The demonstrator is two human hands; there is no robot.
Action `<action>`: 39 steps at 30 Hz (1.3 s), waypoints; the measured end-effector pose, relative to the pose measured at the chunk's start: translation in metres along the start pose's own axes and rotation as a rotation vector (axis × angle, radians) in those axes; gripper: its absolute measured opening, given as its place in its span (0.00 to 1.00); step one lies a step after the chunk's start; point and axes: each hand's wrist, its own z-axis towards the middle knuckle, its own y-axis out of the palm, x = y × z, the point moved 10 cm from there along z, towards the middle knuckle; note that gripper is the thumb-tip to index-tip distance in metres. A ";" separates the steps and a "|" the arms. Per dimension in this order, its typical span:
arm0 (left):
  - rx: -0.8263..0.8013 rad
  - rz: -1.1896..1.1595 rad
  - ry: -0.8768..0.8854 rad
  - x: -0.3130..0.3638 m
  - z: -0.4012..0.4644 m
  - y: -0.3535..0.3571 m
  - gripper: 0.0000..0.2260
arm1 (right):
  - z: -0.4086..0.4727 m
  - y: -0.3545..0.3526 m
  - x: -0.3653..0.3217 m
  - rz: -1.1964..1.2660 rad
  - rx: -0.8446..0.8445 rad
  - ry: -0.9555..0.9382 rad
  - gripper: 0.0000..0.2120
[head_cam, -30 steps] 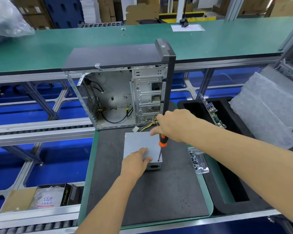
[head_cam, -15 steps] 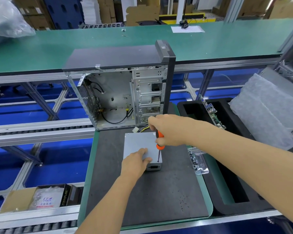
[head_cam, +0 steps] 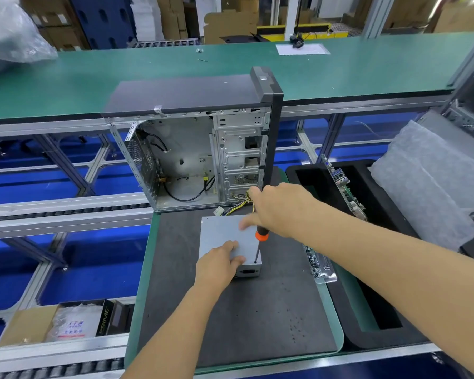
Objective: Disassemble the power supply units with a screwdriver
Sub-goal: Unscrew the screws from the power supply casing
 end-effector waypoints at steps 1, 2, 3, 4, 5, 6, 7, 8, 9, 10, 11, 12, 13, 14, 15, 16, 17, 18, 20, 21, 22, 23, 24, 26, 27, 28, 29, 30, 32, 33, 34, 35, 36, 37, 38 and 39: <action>0.000 -0.003 0.002 0.000 0.000 0.000 0.22 | 0.000 -0.003 -0.001 -0.063 0.028 -0.007 0.27; 0.002 -0.005 0.004 0.001 0.000 0.000 0.22 | 0.001 -0.004 -0.002 -0.059 0.047 -0.032 0.24; 0.005 -0.006 0.005 0.001 0.000 -0.001 0.23 | 0.001 -0.004 -0.004 0.010 0.040 -0.063 0.20; 0.008 -0.007 0.006 0.001 0.000 -0.001 0.23 | 0.000 -0.002 -0.007 0.094 0.016 -0.095 0.17; 0.009 -0.008 0.006 0.001 0.000 -0.001 0.23 | -0.001 0.001 -0.008 0.155 -0.016 -0.114 0.16; 0.009 -0.006 0.006 0.001 0.000 -0.001 0.22 | -0.002 0.004 -0.009 0.170 -0.047 -0.113 0.19; 0.008 -0.005 0.006 0.001 0.000 -0.001 0.22 | -0.002 0.006 -0.006 0.145 -0.070 -0.083 0.24; 0.009 -0.005 0.005 0.001 0.000 -0.001 0.22 | -0.002 0.008 -0.001 0.098 -0.087 -0.020 0.29; 0.010 -0.007 0.003 0.000 0.000 0.000 0.22 | -0.003 0.008 0.006 0.052 -0.099 0.050 0.32; 0.012 -0.010 0.003 -0.001 0.000 -0.001 0.22 | -0.003 0.007 0.011 -0.001 -0.103 0.096 0.34; 0.013 -0.011 0.004 -0.001 -0.001 -0.001 0.22 | -0.003 0.005 0.013 -0.048 -0.090 0.099 0.33; 0.014 -0.013 0.007 -0.001 -0.001 -0.001 0.23 | -0.003 0.004 0.012 -0.073 -0.062 0.067 0.29; 0.015 -0.015 0.010 -0.001 0.000 -0.001 0.23 | -0.004 0.002 0.009 -0.057 -0.036 0.027 0.25; 0.017 -0.016 0.012 0.000 0.000 0.000 0.23 | -0.005 0.002 0.004 -0.010 -0.030 -0.018 0.20; 0.019 -0.017 0.012 0.000 0.000 -0.001 0.23 | -0.007 0.003 0.001 0.041 -0.055 -0.052 0.18; 0.018 -0.018 0.011 0.000 0.000 -0.001 0.22 | -0.009 0.007 -0.002 0.075 -0.101 -0.066 0.20; 0.016 -0.016 0.011 0.000 0.000 -0.001 0.22 | -0.010 0.010 -0.002 0.098 -0.141 -0.057 0.23; 0.015 -0.014 0.011 0.000 0.000 0.000 0.22 | -0.010 0.013 0.000 0.123 -0.159 -0.025 0.27; 0.012 -0.017 0.003 -0.002 0.000 0.001 0.22 | -0.009 0.013 0.003 0.136 -0.133 0.044 0.28; 0.012 -0.021 -0.001 -0.002 0.001 0.001 0.22 | -0.008 0.012 0.004 0.110 -0.103 0.055 0.26; 0.012 -0.024 -0.003 -0.002 0.001 0.001 0.22 | -0.007 0.010 0.004 0.083 -0.070 0.052 0.23; 0.011 -0.026 -0.002 -0.002 0.002 0.001 0.22 | -0.007 0.007 0.002 0.076 -0.033 0.026 0.20; 0.010 -0.028 -0.001 -0.002 0.002 0.002 0.22 | -0.006 0.006 -0.002 0.083 -0.011 -0.019 0.17; 0.007 -0.029 -0.002 -0.003 0.002 0.003 0.22 | -0.005 0.007 -0.010 0.153 -0.021 -0.122 0.15; 0.007 -0.025 -0.003 -0.003 0.002 0.003 0.22 | -0.005 0.008 -0.012 0.208 -0.045 -0.145 0.16; 0.007 -0.021 -0.003 -0.004 0.002 0.003 0.22 | -0.006 0.009 -0.013 0.258 -0.073 -0.139 0.19; 0.011 -0.017 -0.002 -0.004 0.002 0.003 0.21 | -0.005 0.011 -0.011 0.282 -0.096 -0.107 0.23; 0.015 -0.015 0.001 -0.003 0.002 0.002 0.21 | -0.005 0.013 -0.008 0.259 -0.114 -0.057 0.25; 0.022 -0.016 0.006 -0.002 0.001 0.002 0.21 | -0.008 0.013 -0.002 0.118 -0.125 0.036 0.27; 0.023 -0.018 0.006 -0.002 0.001 0.002 0.21 | -0.009 0.011 -0.003 0.011 -0.106 0.031 0.26; 0.020 -0.021 0.006 -0.003 0.001 0.002 0.21 | -0.009 0.007 -0.006 -0.081 -0.065 -0.013 0.23; 0.018 -0.026 0.006 -0.002 0.002 0.002 0.21 | -0.009 0.002 -0.010 -0.106 -0.008 -0.061 0.20; 0.017 -0.030 0.007 -0.002 0.002 0.002 0.21 | -0.010 -0.001 -0.013 -0.063 0.033 -0.102 0.17; 0.017 -0.033 0.007 -0.003 0.002 0.002 0.21 | -0.010 -0.001 -0.014 0.038 0.038 -0.136 0.16; 0.016 -0.033 0.007 -0.002 0.002 0.002 0.21 | -0.010 0.001 -0.015 0.147 0.005 -0.159 0.17; 0.015 -0.029 0.006 -0.002 0.001 0.002 0.21 | -0.009 0.003 -0.017 0.242 -0.035 -0.176 0.19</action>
